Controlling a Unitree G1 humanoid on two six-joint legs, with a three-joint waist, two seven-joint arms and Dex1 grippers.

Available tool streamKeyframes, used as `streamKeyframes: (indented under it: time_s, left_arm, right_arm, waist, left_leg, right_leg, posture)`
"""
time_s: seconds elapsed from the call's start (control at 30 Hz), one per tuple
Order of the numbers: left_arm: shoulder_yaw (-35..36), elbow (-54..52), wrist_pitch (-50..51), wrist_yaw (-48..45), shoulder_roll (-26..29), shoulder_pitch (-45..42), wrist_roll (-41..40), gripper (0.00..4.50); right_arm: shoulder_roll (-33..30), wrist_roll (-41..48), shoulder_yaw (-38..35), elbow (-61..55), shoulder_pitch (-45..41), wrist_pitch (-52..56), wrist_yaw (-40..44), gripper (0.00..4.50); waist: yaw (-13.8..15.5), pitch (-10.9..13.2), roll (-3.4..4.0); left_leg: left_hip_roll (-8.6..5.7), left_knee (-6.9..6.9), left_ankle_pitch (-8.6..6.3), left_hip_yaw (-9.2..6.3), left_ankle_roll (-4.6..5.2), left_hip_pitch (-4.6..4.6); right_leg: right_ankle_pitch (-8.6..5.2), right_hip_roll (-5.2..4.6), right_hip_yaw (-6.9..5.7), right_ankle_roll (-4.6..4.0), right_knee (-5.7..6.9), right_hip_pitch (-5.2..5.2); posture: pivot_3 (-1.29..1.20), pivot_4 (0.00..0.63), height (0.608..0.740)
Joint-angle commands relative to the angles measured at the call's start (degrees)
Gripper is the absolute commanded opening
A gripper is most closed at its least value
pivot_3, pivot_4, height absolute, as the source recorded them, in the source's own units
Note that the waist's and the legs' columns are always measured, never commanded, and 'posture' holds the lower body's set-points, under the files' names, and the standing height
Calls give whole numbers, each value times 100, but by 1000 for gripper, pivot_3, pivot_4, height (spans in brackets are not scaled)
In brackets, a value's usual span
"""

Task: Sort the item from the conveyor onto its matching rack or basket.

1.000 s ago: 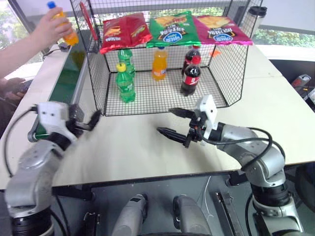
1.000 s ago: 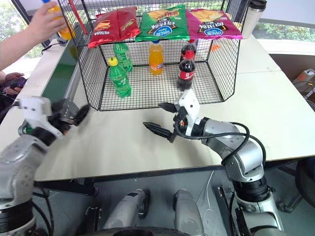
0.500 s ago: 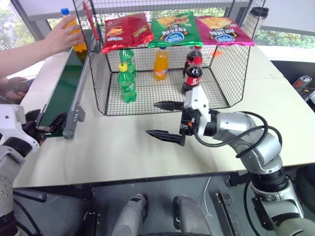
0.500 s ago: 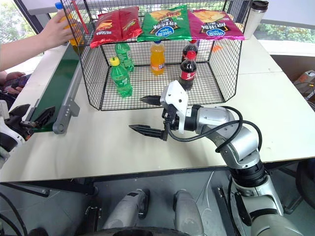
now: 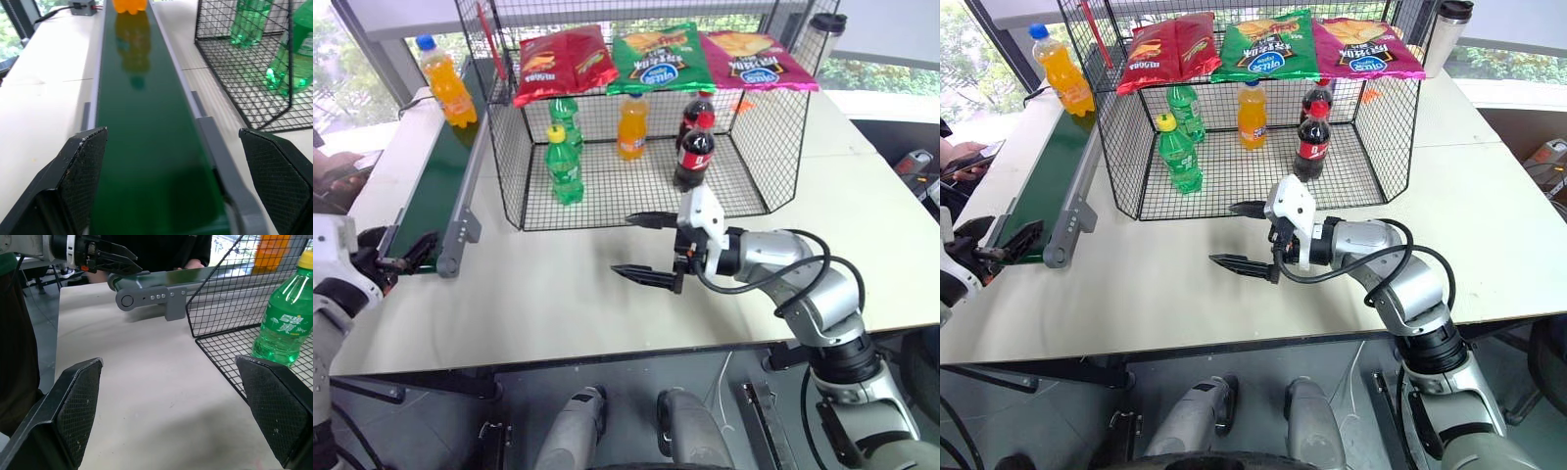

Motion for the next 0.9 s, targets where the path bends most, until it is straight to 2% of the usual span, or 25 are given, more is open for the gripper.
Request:
streamKeyframes:
  time_s: [0.03, 0.37, 0.9]
  left_arm:
    - [216, -30, -212, 74, 35, 2, 77, 4500]
    - [233, -155, -390, 257, -105, 112, 100, 4500]
    - [-7, 70, -588, 307, -89, -27, 186, 4500]
  right_arm:
    - [10, 3, -66, -74, -5, -112, 32, 4484]
    - [314, -27, -155, 124, -219, 6, -382, 4484]
    - [194, -1, -216, 18, -100, 58, -445, 4484]
  waist:
    - [0, 0, 0]
    - [-7, 0, 0]
    - [4, -1, -1]
  left_leg:
    - [0, 0, 0, 0, 0, 0]
    - [1, 0, 0, 0, 0, 0]
    - [0, 0, 0, 0, 0, 0]
  right_leg:
    - [0, 0, 0, 0, 0, 0]
    - [0, 1, 0, 0, 1, -1]
    - [0, 1, 0, 0, 0, -1]
  posture:
    - [0, 150, 739]
    - [0, 150, 739]
    - [0, 150, 739]
